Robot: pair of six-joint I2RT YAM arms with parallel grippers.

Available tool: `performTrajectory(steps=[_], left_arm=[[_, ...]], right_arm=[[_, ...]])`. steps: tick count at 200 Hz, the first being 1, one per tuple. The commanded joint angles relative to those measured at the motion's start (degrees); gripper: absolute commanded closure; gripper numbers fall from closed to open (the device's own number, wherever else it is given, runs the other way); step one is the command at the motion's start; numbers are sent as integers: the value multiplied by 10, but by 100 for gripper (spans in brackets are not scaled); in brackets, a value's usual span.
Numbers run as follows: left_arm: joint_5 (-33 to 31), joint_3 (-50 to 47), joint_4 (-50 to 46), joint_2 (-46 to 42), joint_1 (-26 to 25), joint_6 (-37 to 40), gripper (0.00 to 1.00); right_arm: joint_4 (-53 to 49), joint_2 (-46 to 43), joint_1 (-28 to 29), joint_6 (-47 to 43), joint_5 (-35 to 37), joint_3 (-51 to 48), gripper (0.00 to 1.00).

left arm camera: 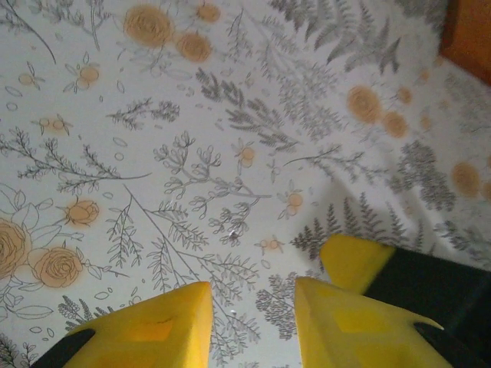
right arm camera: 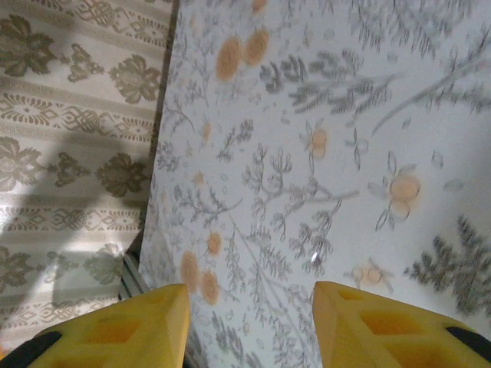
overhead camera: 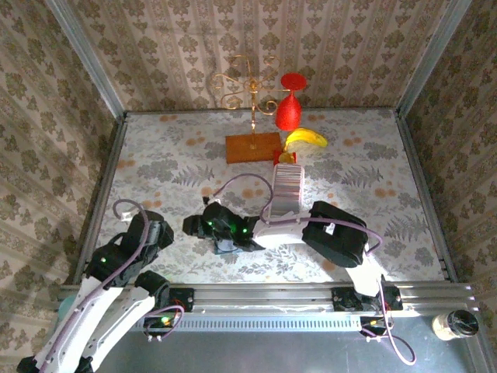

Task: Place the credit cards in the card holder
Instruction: Flip over the card slot in the card holder, then pick up the credit card from the storage box.

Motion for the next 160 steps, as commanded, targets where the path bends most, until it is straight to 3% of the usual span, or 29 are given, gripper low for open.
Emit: performTrajectory(steps=[1,38,66,81,100,111,124,140,160], left_arm=[[-6,21,-19,-6,3,15,64],[75,-13,51,8,4,36,60],[181,-56,148,54,4,63,54],[232,-78,204,89,5,72,53],[273,-99,260,132,5,77,53],[283,-107,282,152,5,84,53],[286,-114,299,170,6,89,53],[289,-121,313,187,6,96,53],[293,-132,325,196,6,99,53]], right_arm=[[-43,-48,-38,-70,-4,-10,52],[-202,-188,-136,-257,-33,-35,52],[-294,-297,-206,-469,-89,-49,53],[-366,-347,-235,-641,-139,-49,53],[-523,-401,-242,-938,-175,-40,46],[-636,-410,-243,-1072,-167,-23,44],[-744,-399,-250,-1164,-145,4,44],[-834,-371,-257,-1226,-102,35,44],[-866,-313,-257,-1260,-29,43,44]])
